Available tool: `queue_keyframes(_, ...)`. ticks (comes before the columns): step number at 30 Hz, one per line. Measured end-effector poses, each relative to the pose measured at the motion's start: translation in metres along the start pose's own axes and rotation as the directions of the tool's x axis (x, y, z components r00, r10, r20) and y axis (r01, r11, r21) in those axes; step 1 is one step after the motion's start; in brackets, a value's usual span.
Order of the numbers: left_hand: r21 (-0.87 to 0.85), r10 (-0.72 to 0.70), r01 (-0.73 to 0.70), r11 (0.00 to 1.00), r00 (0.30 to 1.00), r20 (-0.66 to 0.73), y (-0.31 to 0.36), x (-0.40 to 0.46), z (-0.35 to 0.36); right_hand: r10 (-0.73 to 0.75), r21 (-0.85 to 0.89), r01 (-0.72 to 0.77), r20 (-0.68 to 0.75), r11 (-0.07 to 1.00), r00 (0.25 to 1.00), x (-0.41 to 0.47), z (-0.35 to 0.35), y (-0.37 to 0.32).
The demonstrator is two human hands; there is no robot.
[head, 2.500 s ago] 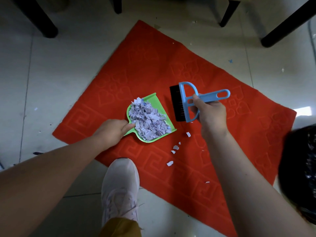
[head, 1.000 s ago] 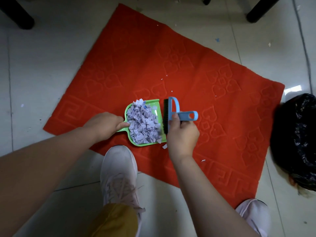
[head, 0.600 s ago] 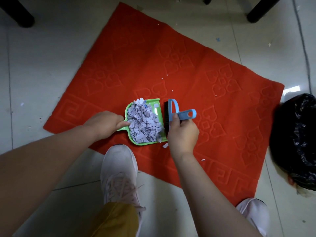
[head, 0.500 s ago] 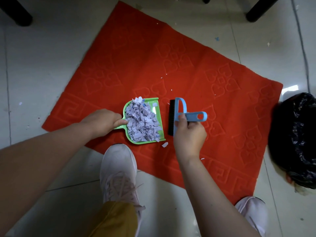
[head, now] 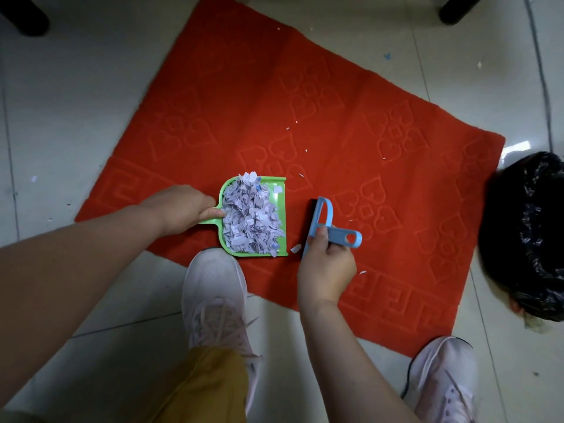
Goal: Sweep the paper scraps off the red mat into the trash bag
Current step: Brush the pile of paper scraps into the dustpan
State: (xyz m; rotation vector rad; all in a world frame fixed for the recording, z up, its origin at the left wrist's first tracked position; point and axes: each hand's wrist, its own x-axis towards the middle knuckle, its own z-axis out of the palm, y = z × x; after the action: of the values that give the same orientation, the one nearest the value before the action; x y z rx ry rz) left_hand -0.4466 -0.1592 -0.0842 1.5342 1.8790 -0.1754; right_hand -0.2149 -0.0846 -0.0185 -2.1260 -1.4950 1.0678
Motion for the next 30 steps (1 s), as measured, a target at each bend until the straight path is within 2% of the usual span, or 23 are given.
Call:
queue_keyframes(3,-0.007,-0.014,0.014,1.000,1.000,-0.003,0.001,-0.001,0.004,0.016,0.110,-0.017,0.009,0.994,1.000,0.002,0.006,-0.001)
queue_keyframes(6,-0.011,-0.016,0.016,1.000,1.000,-0.002,0.000,-0.001,0.005,0.002,0.144,0.006,-0.057,0.989,0.998,0.010,0.003,0.004)
queue_keyframes(17,-0.060,0.006,-0.007,0.998,1.000,-0.011,0.009,0.002,0.013,-0.006,0.149,0.026,-0.137,0.989,0.991,0.021,-0.024,0.015)
queue_keyframes(22,-0.108,0.063,-0.065,0.992,0.998,-0.024,0.036,0.015,0.012,-0.018,0.121,0.044,-0.210,0.992,0.977,0.038,-0.048,0.023)
queue_keyframes(30,-0.106,0.151,-0.153,0.983,0.988,-0.021,0.095,0.040,0.010,0.031,0.056,-0.015,-0.286,0.998,0.958,0.059,-0.088,0.055)
